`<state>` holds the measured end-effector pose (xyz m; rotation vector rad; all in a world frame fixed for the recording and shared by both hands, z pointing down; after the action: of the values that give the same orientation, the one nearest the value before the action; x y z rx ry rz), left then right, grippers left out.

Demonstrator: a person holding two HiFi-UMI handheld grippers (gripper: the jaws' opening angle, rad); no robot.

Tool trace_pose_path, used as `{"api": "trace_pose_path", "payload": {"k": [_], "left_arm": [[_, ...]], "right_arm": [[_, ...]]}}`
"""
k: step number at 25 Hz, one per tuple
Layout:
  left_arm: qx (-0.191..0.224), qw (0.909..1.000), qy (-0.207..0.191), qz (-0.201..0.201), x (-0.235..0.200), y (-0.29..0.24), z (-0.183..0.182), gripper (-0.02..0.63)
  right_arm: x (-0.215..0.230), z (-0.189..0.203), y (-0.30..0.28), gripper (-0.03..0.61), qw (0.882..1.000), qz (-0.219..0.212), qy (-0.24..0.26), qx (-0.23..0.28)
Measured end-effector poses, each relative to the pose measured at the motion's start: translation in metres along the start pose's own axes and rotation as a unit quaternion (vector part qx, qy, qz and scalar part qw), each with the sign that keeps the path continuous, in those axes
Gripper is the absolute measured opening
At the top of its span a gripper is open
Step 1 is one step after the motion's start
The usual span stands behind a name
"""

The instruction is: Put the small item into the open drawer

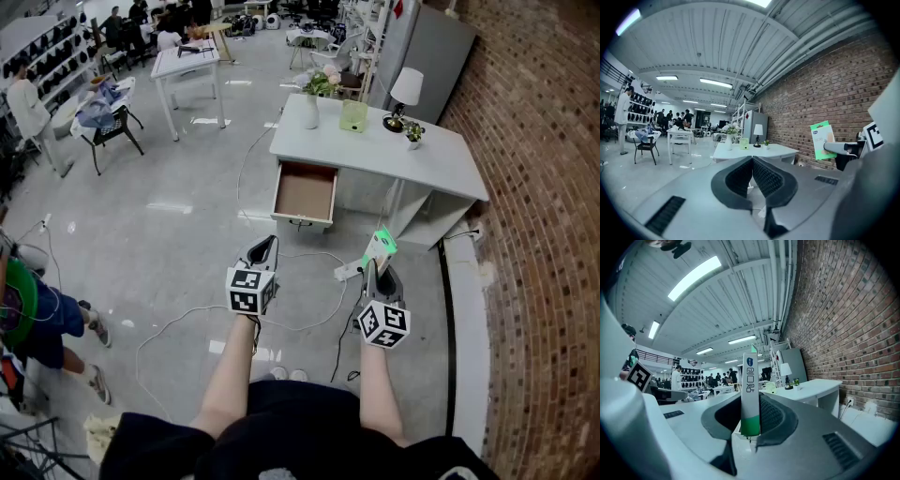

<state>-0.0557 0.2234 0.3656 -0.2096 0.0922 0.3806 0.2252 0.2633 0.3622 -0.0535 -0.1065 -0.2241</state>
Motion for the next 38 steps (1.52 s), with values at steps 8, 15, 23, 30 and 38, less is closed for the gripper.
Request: {"api": "trace_pose_path", "payload": {"k": [8,15,23,30,38], "left_arm": [[-0.004,1.0,0.003,0.002,-0.007,-0.002,0.009,0.023],[-0.008,0.9999,0.004,0.01,-0.02,-0.004,0.014,0.023],[-0.017,0.9995,-0.009,0.025,-0.035,0.0,0.026,0.023],[-0.017,0.9994,-0.004,0.03,-0.048,-0.004,0.027,0.023],[-0.02,0.9994,0.003,0.028,-0.067,-0.039,0.021,0.023]], "right_arm": [[-0.004,0.008,-0.004,0.075,1.0,0.002,-0.006,-0.002],[-0.015,0.011,-0.01,0.077,1.0,0.012,-0.002,-0.005],[-0.028,0.023,-0.002,0.081,0.999,0.03,-0.033,0.009],[-0.036,0.015,-0.012,0.081,0.999,0.032,-0.031,0.022],[-0.037,0.012,-0.058,0.081,0.999,0.021,-0.022,0.013]]}}
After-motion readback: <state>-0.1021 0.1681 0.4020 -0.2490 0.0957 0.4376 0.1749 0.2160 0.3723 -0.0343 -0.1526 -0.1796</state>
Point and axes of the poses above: the fingertips, and each gripper's own axes: y backward along the fingers, x to its right, z out of its underside, the point moved 5 cm from there along y, backward along the fingers, and after that the axes turned 3 degrees about y, right-handed, at the moved point
